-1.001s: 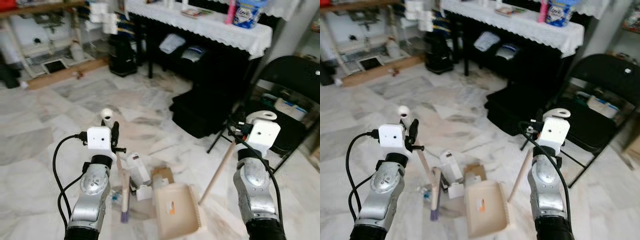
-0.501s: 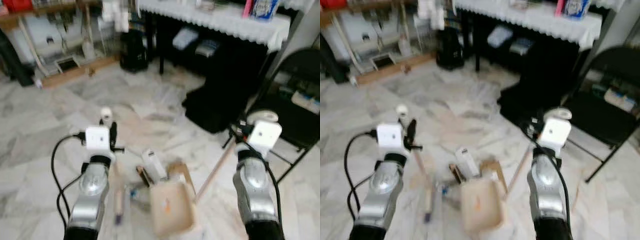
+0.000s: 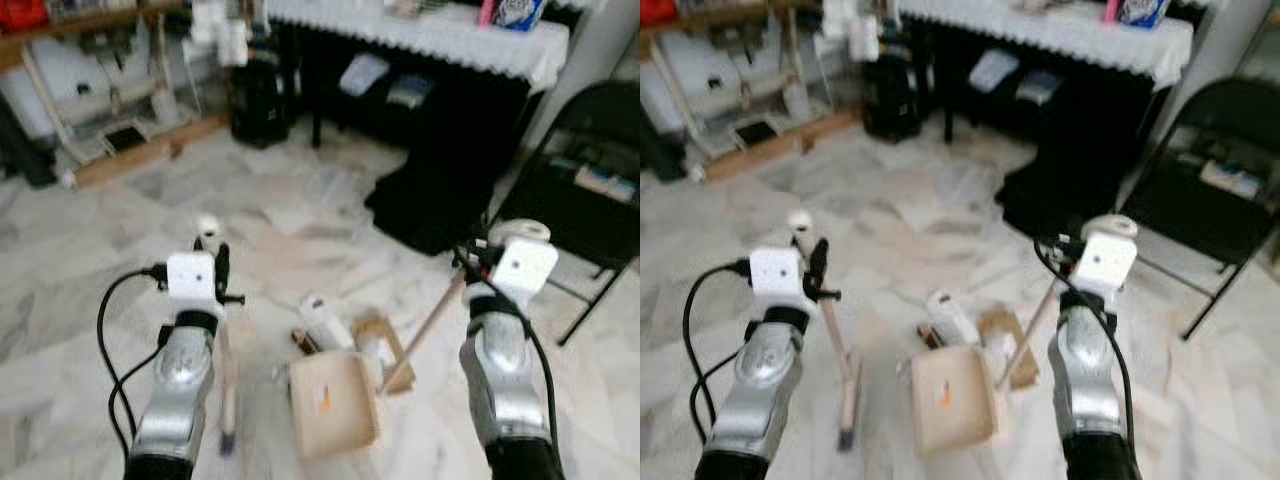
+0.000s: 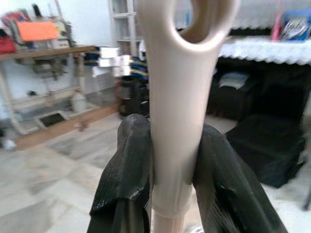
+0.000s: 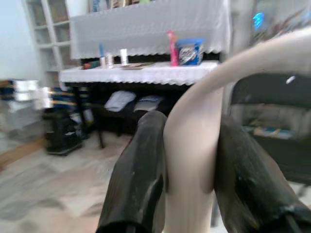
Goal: Sweep floor
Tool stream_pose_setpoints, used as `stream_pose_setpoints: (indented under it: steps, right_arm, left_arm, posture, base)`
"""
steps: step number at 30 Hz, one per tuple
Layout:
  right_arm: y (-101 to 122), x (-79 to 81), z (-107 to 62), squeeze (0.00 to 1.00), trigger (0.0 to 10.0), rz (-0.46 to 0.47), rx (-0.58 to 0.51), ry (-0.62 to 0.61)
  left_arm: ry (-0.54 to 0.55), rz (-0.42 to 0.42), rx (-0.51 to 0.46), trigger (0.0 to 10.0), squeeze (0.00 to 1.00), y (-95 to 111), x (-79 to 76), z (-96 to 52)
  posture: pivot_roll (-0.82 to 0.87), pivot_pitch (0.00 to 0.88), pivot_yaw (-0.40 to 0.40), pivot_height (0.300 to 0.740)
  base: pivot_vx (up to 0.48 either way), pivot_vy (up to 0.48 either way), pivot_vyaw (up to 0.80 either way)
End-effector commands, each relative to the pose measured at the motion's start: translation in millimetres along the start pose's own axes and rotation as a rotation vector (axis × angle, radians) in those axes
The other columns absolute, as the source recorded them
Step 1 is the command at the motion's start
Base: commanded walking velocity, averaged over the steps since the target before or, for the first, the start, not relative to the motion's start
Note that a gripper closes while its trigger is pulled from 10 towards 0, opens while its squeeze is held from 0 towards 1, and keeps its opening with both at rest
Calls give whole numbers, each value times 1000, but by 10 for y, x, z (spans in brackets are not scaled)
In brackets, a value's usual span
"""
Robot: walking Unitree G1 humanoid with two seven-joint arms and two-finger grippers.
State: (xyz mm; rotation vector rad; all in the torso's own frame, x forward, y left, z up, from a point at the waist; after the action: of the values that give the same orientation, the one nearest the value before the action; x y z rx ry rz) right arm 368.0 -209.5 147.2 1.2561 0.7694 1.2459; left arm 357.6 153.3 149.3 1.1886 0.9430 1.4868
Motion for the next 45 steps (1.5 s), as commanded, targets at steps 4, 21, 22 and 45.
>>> stream_pose_setpoints:
  steps: [4,21,22,45]
  right_arm:
    - [84,59,15,0,10000,-6,-42,18]
    - [83,-52,-3,0,10000,-38,-52,-4]
    - [75,-36,-6,0,10000,-34,-51,-2]
    - [96,-206,-356,0,10000,-115,-42,31]
  left_arm:
    - [14,9,-30,10000,0,56,77,13]
    - [4,19,-31,10000,0,45,75,13]
    - [1,23,-37,10000,0,53,74,12]
    - [40,55,-11,10000,0,-47,274,-349]
  posture:
    - [65,36,-28,740]
    - [69,17,-18,740]
    - [69,15,-18,740]
    - [64,0,-24,740]
  base:
    - [0,429,0]
    - [0,353,0]
    - [0,0,0]
    - [0,0,0]
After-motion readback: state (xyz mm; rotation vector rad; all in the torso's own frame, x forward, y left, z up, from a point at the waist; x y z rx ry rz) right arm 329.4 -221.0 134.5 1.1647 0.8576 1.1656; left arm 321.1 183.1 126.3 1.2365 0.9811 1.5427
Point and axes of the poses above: a point about 5 cm out from each wrist's last joint towards the gripper, its own z axis pointing out of the wrist towards the gripper, its own y axis along the axis of the wrist's last joint, x = y × z, the point moved 6 cm from there along z, pointing out of the wrist towards the gripper, and after that the axes turned 10 degrees about z, right-handed, at the moved point
